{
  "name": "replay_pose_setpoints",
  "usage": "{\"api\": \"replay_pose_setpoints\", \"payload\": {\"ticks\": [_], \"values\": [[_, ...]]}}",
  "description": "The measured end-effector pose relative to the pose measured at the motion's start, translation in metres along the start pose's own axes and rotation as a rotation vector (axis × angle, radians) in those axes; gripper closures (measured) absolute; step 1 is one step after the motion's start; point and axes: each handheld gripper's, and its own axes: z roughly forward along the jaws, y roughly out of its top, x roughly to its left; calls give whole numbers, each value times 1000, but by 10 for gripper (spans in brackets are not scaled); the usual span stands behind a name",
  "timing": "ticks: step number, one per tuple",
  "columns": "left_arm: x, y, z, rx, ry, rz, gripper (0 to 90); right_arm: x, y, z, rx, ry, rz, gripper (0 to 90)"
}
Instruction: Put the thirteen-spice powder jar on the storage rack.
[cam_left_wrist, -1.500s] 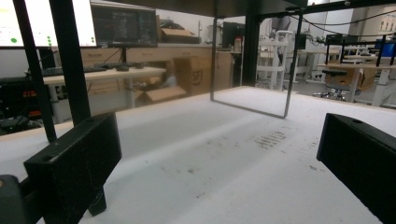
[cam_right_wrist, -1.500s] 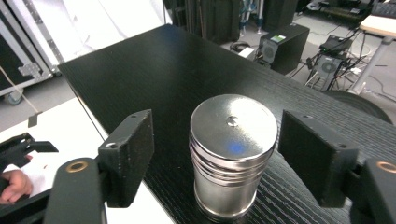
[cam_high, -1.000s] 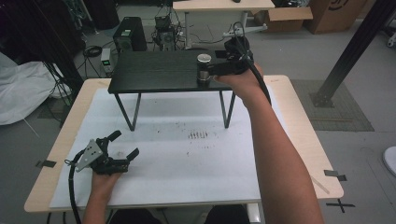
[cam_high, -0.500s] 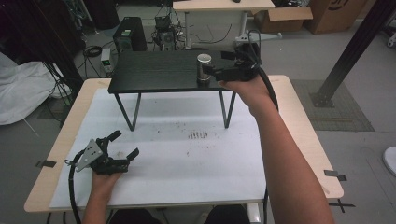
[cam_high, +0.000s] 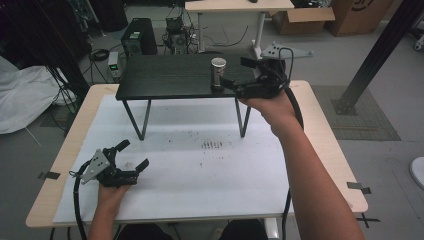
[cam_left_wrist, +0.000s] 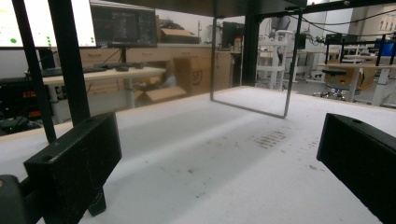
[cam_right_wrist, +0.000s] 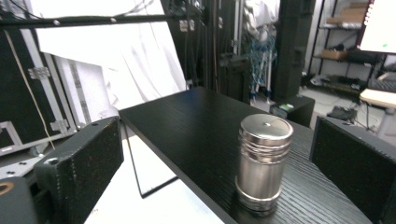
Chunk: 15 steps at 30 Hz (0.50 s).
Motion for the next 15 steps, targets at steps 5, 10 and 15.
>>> {"api": "replay_pose_setpoints", "payload": {"ticks": [5,10,15], "values": [[0,0,0,0,0,1,2,5,-9,-3,-39,20,-18,2],[0,0,0,0,0,0,2,6,-19,-7,-68,21,-20,0],[0,0,0,0,0,-1,2,7,-31,-13,-110,21,-22,0]]}}
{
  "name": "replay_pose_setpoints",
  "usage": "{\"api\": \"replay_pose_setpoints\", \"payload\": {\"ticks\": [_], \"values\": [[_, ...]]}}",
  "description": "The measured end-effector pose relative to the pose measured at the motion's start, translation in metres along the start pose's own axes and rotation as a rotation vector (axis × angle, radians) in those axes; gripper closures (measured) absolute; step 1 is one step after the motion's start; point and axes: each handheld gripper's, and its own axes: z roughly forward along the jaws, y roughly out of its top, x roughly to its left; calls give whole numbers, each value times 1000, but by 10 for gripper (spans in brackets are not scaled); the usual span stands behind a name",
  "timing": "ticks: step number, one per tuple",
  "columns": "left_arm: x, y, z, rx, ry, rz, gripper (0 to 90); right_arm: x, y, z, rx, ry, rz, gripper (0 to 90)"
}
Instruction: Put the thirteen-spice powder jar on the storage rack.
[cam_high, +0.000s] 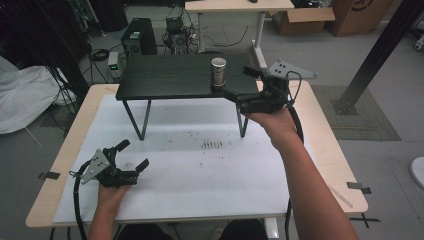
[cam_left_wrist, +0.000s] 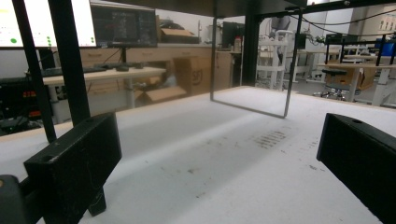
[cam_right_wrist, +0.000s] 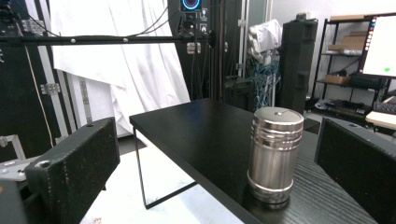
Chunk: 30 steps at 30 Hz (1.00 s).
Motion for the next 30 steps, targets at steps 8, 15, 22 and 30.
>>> {"api": "replay_pose_setpoints", "payload": {"ticks": [8,15,22,30], "values": [[0,0,0,2,0,1,2,1,-20,-6,-22,-13,-8,0],[0,0,0,1,-1,0,2,2,-35,-6,-43,-16,-4,0],[0,0,0,1,0,1,2,8,-49,-3,-46,-15,-20,0],[0,0,0,1,-1,1,2,15,-69,1,-35,-16,-31,0]]}}
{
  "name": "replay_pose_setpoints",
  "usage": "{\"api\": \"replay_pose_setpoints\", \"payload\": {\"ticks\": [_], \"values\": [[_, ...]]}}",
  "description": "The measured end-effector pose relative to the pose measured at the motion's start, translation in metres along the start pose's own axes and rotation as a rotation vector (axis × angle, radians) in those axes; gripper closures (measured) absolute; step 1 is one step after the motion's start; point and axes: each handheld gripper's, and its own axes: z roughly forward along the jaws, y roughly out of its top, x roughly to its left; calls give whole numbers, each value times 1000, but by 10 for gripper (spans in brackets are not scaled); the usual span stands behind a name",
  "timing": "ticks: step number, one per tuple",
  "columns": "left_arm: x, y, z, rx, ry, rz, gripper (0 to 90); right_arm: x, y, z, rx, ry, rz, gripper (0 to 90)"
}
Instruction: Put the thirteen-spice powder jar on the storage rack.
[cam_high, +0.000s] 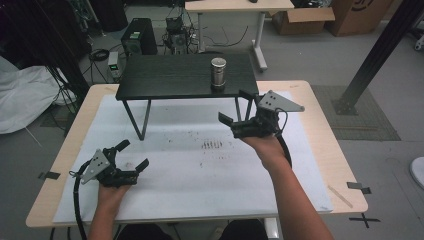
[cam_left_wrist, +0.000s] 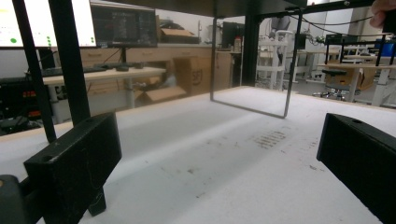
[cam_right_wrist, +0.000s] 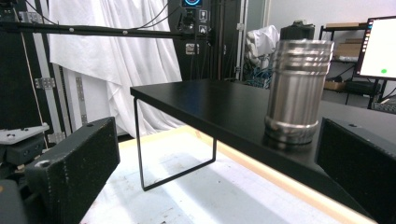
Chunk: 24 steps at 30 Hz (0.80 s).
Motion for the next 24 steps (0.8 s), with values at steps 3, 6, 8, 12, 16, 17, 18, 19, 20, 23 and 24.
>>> {"api": "replay_pose_setpoints", "payload": {"ticks": [3,6,8,12,16,17,18,19,20,23,24], "values": [[0,0,0,0,0,0,3,2,-7,0,7,-5,1,0],[0,0,0,-1,0,0,2,4,-16,0,16,-9,1,0],[0,0,0,-1,0,1,3,5,-22,-1,18,-11,4,0],[0,0,0,0,0,2,2,7,-34,-3,18,-18,7,0],[0,0,0,-1,0,1,3,8,-46,-4,28,-27,15,0],[0,0,0,-1,1,2,2,8,-49,-5,32,-29,14,0],[0,0,0,0,-1,2,2,8,-52,-5,37,-32,13,0],[0,0,0,0,-1,0,2,8,-55,-5,40,-33,15,0],[0,0,0,0,0,-1,2,8,-57,-6,43,-35,17,0],[0,0,0,0,0,-1,3,8,-66,-7,50,-41,18,0],[0,0,0,0,0,-2,3,9,-70,-7,55,-44,17,0]]}}
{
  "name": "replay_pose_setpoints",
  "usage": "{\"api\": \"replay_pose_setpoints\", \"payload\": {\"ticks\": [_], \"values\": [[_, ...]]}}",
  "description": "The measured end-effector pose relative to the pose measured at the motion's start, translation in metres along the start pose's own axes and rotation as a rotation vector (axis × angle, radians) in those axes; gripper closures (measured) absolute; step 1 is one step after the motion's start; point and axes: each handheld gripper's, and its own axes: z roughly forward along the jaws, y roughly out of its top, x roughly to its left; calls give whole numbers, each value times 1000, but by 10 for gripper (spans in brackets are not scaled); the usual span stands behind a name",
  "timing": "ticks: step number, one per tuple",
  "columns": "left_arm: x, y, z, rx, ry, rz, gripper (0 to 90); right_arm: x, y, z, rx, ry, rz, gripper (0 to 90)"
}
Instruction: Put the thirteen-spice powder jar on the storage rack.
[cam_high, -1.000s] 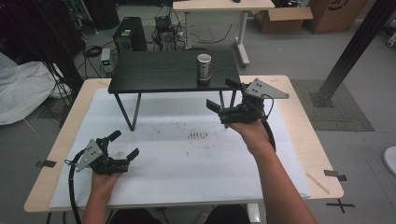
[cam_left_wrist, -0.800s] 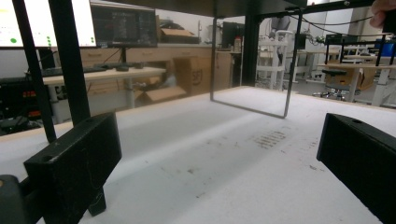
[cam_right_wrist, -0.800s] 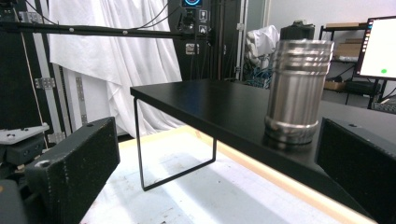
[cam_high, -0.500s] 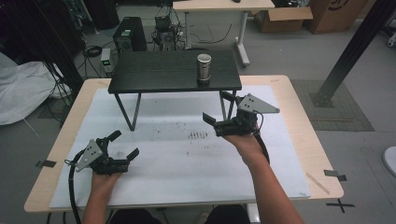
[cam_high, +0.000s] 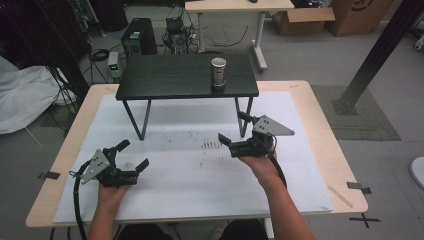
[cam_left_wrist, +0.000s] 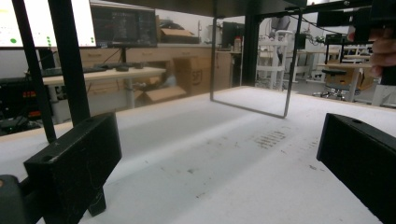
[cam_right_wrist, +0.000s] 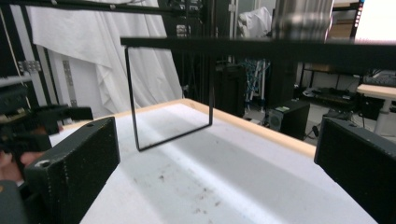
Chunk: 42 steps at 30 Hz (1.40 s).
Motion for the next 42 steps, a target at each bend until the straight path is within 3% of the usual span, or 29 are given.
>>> {"api": "replay_pose_setpoints", "payload": {"ticks": [23,35,42], "values": [[0,0,0,-1,0,0,2,7,-71,1,45,-52,52,1],[0,0,0,-2,0,0,2,14,-80,2,18,-70,33,7],[0,0,0,-2,0,0,2,16,-82,-2,-24,-84,27,0]]}}
